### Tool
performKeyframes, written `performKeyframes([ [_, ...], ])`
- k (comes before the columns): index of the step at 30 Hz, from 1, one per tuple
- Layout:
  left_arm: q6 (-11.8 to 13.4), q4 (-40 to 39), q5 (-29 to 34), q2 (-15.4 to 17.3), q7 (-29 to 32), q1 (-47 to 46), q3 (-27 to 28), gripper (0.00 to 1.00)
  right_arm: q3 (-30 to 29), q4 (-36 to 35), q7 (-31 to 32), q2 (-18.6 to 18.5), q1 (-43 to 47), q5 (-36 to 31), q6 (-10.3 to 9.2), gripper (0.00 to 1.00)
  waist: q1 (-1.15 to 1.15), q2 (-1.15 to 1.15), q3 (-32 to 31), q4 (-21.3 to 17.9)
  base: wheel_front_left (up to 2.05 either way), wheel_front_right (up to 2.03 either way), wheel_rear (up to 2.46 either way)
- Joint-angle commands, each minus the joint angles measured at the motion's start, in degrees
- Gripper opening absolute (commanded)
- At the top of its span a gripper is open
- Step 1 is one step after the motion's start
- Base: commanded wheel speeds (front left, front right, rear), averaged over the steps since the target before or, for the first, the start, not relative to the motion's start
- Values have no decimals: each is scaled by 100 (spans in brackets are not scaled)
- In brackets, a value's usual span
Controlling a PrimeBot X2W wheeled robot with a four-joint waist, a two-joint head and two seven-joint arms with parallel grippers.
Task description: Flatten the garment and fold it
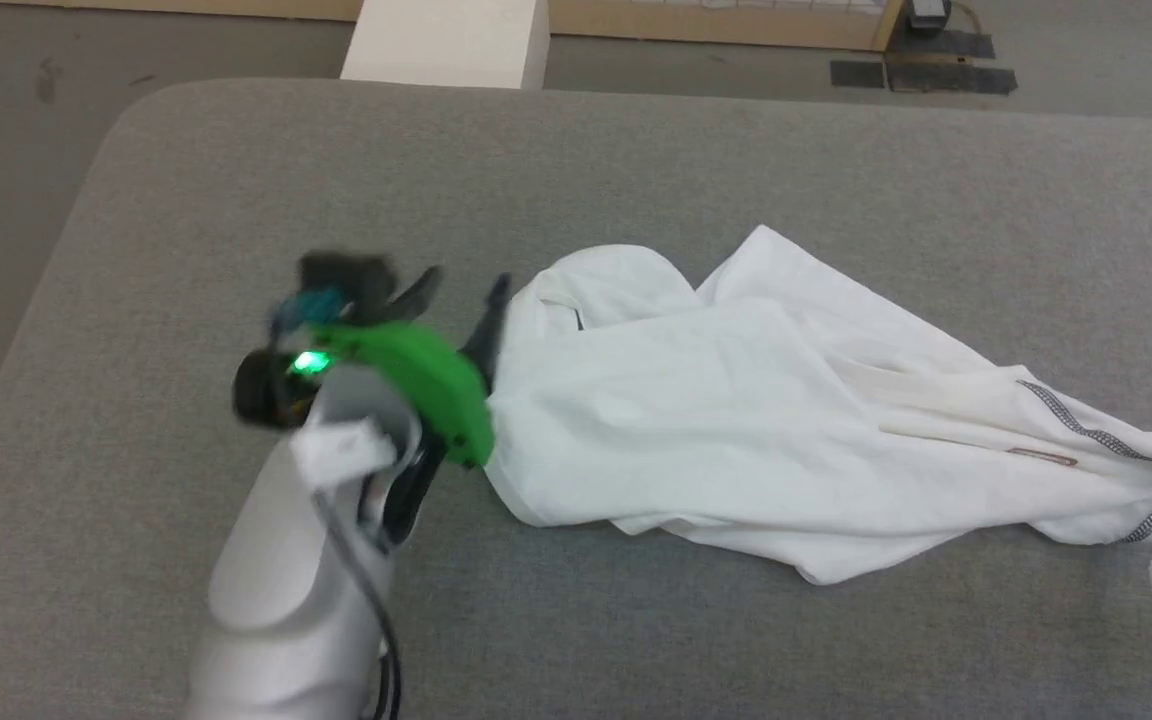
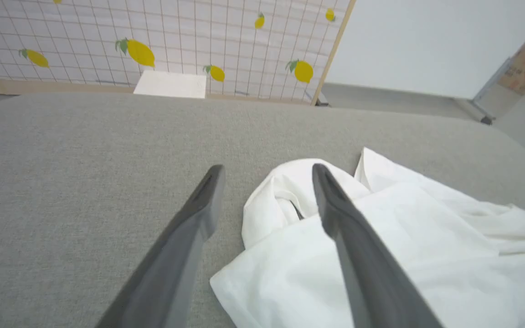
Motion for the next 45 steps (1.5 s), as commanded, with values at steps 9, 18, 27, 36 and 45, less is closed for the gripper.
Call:
performKeyframes([
  [9,-66,1097,47,64,2247,-1659,-1295,100,401,37,-9,4,-112,231,-9,100,0,0,645,-527,0,0,0],
  [18,-69,1774,-385,376,2512,-2043,-1983,100,467,231,-212,5,-221,248,-9,100,0,0,1012,-739,0,0,0],
  [27,-70,1544,-1510,360,2033,-2014,-2168,0,386,346,-230,5,-201,66,-9,100,0,0,761,-410,0,0,0],
  [36,60,105,-2543,969,1736,-596,-1690,0,426,509,-181,5,26,-9,-9,100,0,0,150,104,0,0,0],
  [45,956,-1423,-2973,1574,2449,1787,-1669,0,492,619,-115,5,200,-10,-9,100,0,0,-18,520,0,0,0],
])
